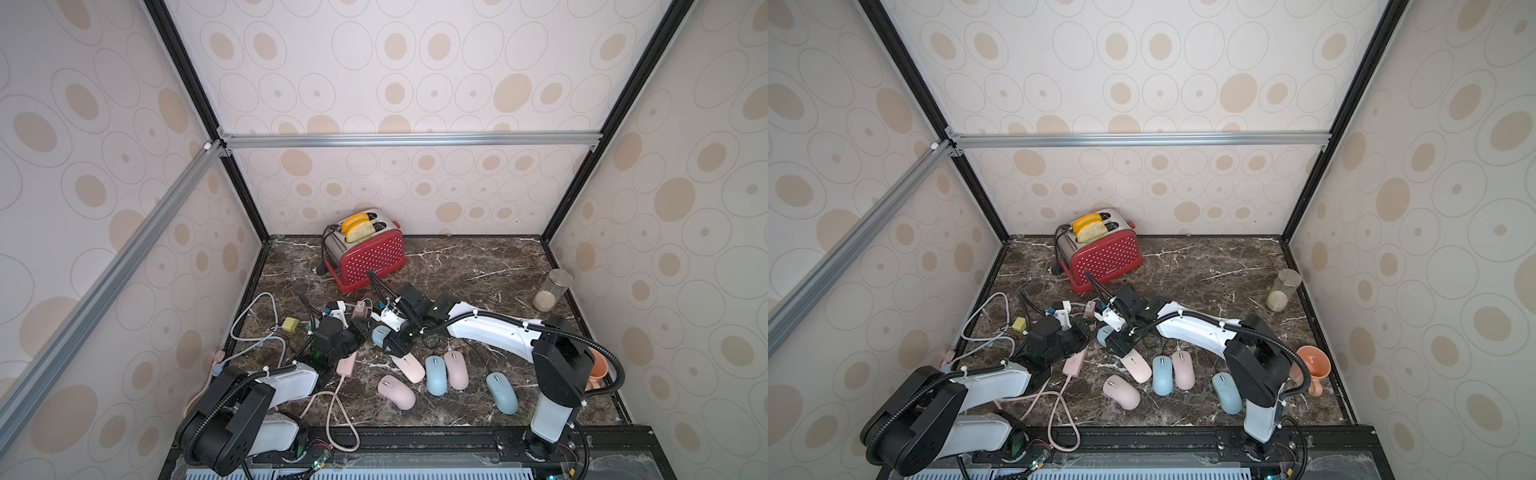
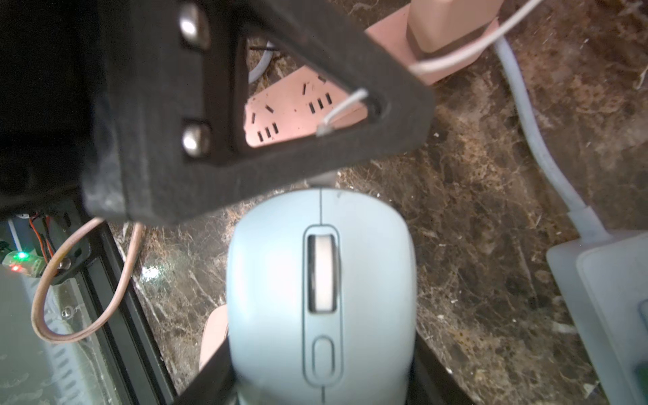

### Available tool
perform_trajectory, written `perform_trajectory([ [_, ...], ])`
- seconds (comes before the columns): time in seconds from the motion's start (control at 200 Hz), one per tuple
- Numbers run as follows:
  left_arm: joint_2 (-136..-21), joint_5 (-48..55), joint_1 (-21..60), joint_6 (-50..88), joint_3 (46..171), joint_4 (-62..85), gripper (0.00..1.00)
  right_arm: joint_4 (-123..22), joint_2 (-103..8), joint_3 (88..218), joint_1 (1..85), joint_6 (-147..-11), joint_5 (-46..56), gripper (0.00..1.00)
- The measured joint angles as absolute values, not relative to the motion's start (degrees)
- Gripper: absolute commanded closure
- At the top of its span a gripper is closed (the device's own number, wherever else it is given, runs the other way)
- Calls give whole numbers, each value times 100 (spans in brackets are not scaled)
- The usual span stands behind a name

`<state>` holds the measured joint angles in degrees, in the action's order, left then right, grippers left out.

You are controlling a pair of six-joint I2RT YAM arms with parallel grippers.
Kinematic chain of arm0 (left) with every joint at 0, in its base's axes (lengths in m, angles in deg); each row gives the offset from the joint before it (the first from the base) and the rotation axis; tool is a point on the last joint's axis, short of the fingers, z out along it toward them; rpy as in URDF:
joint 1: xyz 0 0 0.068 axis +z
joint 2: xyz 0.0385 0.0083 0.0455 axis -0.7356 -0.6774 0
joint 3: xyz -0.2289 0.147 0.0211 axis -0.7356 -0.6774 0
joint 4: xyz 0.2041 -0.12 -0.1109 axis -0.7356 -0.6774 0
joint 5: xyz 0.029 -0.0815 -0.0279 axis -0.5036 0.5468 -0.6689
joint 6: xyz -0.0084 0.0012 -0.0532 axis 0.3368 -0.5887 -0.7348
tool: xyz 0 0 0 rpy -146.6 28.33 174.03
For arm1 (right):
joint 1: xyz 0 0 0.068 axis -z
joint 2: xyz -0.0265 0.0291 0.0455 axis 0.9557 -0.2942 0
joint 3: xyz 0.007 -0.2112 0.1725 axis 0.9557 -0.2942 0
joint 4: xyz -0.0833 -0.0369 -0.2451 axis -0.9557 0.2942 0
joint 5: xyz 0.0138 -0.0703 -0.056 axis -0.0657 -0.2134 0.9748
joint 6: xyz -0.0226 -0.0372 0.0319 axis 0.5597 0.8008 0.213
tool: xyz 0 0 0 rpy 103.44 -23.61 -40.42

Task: Unplug the wireless mouse
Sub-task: Remove the power cord from the mouse, then place the power cord at the center of the board, then place the mouse at the center of the board.

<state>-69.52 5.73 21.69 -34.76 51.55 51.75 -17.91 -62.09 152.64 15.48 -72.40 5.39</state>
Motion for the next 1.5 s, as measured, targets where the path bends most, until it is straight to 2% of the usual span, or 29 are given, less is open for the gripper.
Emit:
perform_trajectory([
  [0.2,-6684,387,2212,-3463,5155,5179,100,-1225,-6226,15122,1564,-7594,1290,68],
  [0.426,-6388,354,2212,-3435,5158,4853,100,-1179,-6364,15310,1653,-7778,1651,66],
  [0.616,-6058,380,2212,-3277,5162,4309,63,-1391,-6867,15465,2005,-7924,1843,66],
  [0.771,-5564,402,2212,-3155,5177,3793,28,-1529,-7265,15614,2119,-7946,1887,65],
  [0.936,-4745,328,2212,-2939,5324,2976,2,-1618,-7514,15933,2086,-7950,1843,63],
  [1.147,-3755,-63,2228,-2488,5636,1713,1,-1684,-7647,16058,2084,-8025,1817,58],
  [1.267,-3654,-208,2309,-2180,5842,1131,1,-1754,-7647,16025,2084,-8099,1756,42],
  [1.342,-3866,-173,2427,-1983,6003,838,6,-1848,-7647,15966,2084,-8147,1703,32],
  [1.497,-4668,-26,2602,-1599,6441,329,12,-2115,-7586,15813,2108,-8221,1557,23],
])
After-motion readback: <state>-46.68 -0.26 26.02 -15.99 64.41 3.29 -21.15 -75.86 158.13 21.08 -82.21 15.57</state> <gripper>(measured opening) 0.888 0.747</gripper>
